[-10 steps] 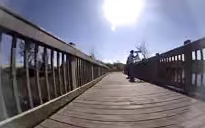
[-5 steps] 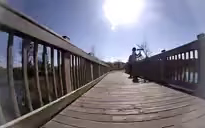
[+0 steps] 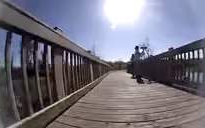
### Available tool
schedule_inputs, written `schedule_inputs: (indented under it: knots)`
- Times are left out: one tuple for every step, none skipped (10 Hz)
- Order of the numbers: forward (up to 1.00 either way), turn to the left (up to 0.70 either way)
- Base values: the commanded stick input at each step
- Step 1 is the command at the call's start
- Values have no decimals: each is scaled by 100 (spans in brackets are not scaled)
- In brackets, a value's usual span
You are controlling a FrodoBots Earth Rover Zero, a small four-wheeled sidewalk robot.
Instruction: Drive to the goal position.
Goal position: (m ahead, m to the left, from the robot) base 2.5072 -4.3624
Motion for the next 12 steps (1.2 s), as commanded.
schedule_inputs:
  knots:
    - [70, 0]
    - [70, -9]
    - [70, -9]
    - [70, -4]
    - [70, -3]
    - [70, -3]
    - [70, -9]
    - [70, -7]
    - [70, -1]
    - [70, 0]
    - [70, 0]
    - [70, -16]
